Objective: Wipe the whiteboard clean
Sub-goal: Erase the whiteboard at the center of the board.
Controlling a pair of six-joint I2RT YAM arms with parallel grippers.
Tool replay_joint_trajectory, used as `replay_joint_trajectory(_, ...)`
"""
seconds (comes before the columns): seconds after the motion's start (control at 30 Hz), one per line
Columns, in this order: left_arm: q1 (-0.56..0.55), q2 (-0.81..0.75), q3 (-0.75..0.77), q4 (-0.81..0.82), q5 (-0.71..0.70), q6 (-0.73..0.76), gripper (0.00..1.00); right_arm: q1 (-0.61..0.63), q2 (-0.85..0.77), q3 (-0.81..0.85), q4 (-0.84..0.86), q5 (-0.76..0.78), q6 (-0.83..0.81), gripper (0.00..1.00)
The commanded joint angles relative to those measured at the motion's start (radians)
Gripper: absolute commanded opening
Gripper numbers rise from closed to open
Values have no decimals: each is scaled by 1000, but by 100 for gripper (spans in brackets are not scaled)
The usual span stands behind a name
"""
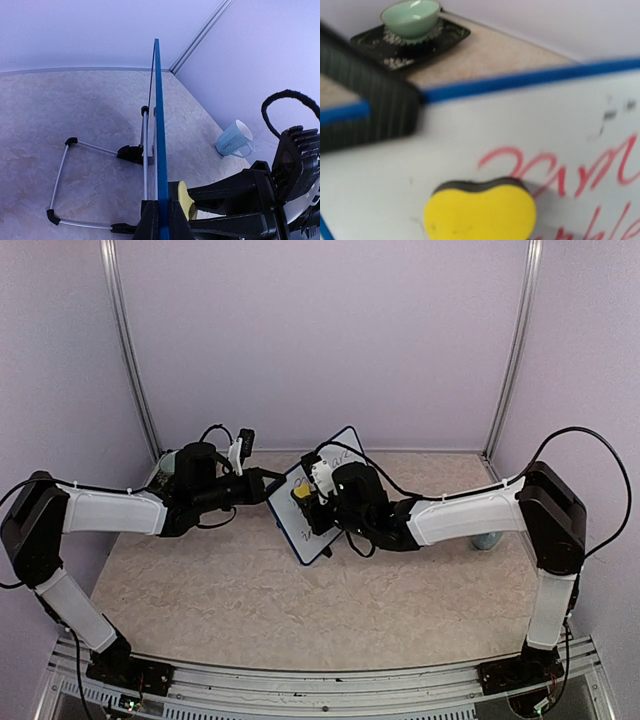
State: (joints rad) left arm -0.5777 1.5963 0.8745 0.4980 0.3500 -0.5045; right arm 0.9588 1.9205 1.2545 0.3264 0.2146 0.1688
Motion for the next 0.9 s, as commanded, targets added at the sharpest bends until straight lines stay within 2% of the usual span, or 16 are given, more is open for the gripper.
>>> replay_joint_trajectory(0.0, -36, 2, -37, -48, 96, -21, 0, 7, 12, -32, -13, -28, 13, 17)
replay_joint_trajectory(0.17, -37, -1, -42, -41, 100, -20, 0, 13, 7, -18, -9, -12, 13, 17)
replay_joint_trajectory(0.33, -39, -5, -48, -27, 110, -17, 0, 8, 3, 66, -35, 46, 3, 17)
replay_joint_trajectory(0.53, -40, -3, -58, -4, 122, -14, 0, 7, 11, 119, -51, 39, -19, 17)
replay_joint_trajectory(0.6, -39, -1, -59, 0, 124, -14, 6, 6, 15, 102, -49, 36, -6, 17)
replay_joint_trajectory(0.67, -39, 1, -60, 6, 126, -16, 18, 7, 16, 79, -49, 36, 6, 17)
replay_joint_trajectory(0.87, -40, 7, -60, 21, 143, -32, 30, 3, -11, 29, -49, 75, 15, 17)
